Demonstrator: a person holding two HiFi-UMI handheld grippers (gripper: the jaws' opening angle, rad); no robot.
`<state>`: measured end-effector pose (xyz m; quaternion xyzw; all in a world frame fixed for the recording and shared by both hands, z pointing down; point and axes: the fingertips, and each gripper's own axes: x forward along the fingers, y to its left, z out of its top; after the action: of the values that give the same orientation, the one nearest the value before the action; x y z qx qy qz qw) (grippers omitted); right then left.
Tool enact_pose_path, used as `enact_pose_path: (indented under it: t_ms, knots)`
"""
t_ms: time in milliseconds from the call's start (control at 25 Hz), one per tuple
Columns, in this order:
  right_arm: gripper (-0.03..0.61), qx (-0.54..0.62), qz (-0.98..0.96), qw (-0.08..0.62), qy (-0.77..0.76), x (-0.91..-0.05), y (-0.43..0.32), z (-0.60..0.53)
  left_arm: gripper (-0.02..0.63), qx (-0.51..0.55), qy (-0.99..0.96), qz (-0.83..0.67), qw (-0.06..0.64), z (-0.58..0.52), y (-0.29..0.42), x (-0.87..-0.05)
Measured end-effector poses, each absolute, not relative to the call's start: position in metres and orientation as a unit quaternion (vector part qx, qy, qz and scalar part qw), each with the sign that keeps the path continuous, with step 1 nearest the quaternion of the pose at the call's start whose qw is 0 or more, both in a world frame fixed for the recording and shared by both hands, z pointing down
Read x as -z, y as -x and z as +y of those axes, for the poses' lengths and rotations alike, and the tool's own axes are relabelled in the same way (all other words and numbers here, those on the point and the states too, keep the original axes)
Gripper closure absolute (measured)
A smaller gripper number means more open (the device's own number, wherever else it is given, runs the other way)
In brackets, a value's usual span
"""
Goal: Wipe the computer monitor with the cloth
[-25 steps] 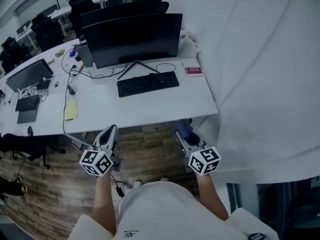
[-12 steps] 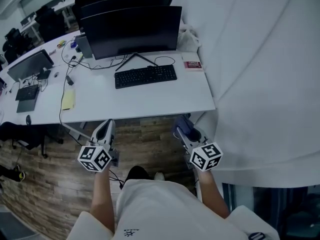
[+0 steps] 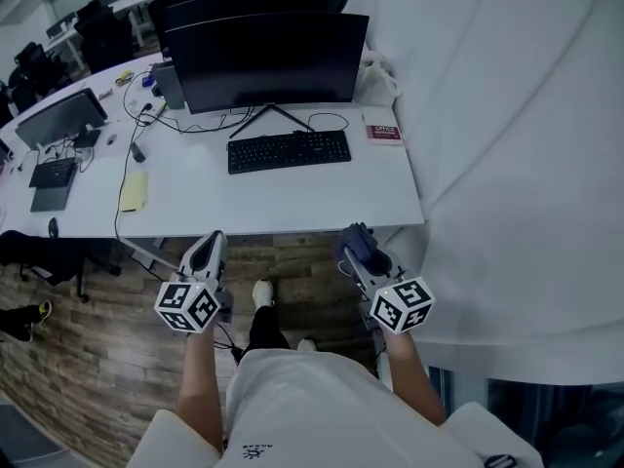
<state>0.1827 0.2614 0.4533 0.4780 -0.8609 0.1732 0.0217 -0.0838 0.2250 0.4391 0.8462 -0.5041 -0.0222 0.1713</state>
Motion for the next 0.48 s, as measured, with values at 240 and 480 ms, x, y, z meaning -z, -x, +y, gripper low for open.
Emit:
enact_pose_path:
  t_ms: [240, 480]
  knots:
    - [0.442, -0.182, -0.851, 0.016, -0.492, -0.459, -0.183, 0.221, 0.604, 0.013, -0.855, -0.491, 0.167, 0.178, 0.083, -0.447]
    - [0.442, -0.181, -0.841, 0.009, -0.509, -0.463, -0.174, 0.163, 0.606, 0.011, -0.858, -0.479, 0.183, 0.113, 0.094, -0.457]
